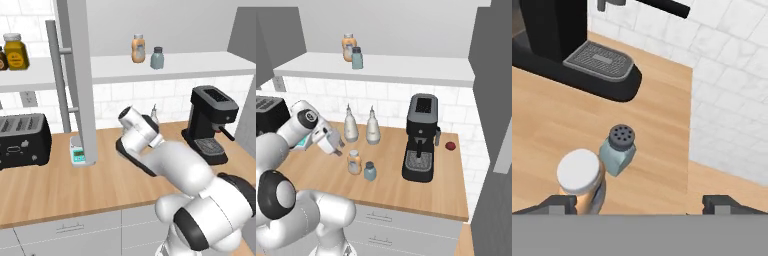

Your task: Put the shaker and condiment bottle from the counter next to their counterparts in the cabinet.

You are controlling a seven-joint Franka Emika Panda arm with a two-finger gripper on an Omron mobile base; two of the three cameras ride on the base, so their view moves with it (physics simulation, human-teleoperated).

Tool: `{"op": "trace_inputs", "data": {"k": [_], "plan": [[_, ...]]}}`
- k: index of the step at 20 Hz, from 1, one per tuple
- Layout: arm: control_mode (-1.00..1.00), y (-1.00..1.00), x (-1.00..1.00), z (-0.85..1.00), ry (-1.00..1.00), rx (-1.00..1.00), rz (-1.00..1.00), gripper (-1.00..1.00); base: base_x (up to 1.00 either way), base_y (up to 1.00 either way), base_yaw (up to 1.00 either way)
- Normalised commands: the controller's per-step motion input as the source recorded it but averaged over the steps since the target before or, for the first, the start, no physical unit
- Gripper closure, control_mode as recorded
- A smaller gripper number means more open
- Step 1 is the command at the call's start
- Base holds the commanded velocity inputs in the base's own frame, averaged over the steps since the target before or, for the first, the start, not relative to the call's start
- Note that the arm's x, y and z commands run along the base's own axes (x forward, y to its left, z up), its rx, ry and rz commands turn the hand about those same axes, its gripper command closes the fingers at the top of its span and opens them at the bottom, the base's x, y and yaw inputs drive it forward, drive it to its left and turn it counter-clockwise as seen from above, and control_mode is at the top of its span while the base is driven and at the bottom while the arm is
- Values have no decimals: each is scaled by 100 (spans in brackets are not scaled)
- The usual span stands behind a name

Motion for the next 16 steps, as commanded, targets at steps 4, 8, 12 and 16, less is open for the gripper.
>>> {"op": "trace_inputs", "data": {"k": [4, 8, 12, 16], "plan": [[-100, 34, -1, -19, -4, -19, -33, -100, 0, 0, 0], [-100, 14, 0, -14, -4, -15, -32, -100, 0, 0, 0], [-100, -4, 0, -8, -4, -3, -20, -100, 0, 0, 0], [-100, -7, 0, -3, -8, 0, -11, -100, 0, 0, 0]]}}
